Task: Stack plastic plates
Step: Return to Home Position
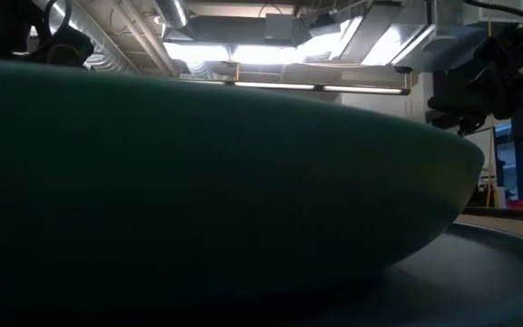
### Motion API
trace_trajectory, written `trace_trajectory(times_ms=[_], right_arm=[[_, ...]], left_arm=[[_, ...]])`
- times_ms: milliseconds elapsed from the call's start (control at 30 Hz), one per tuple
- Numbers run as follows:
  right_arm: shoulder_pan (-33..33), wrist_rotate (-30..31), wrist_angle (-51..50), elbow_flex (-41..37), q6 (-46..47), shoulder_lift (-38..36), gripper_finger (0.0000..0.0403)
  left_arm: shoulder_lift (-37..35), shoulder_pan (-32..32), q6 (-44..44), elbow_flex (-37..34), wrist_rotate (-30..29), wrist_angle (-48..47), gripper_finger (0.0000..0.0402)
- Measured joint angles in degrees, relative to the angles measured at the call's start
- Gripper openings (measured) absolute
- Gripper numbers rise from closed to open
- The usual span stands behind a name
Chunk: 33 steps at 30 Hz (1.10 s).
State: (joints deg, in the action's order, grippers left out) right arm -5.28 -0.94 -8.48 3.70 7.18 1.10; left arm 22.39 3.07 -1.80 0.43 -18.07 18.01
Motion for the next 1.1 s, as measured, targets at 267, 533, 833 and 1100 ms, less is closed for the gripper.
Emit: trace_trajectory(times_ms=[267, 533, 833, 1100], right_arm=[[0.00, 0.36, -0.07, 0.00, 0.13, -0.16, 0.0016], [0.00, 0.36, -0.10, 0.00, 10.42, -0.13, 0.0016], [0.00, 0.36, -0.14, 0.00, 10.44, -0.13, 0.0016], [0.00, 0.36, -0.14, 0.00, 10.43, -0.13, 0.0016]], left_arm=[[0.09, 0.02, 1.40, 0.00, -0.50, -0.09, 0.0004], [0.09, 0.02, 0.60, 0.00, -0.50, -0.20, 0.0004], [0.09, 0.02, 0.55, 0.00, -0.50, -0.20, 0.0004], [0.09, 0.02, 0.52, 0.01, -0.52, -0.20, 0.0004]])
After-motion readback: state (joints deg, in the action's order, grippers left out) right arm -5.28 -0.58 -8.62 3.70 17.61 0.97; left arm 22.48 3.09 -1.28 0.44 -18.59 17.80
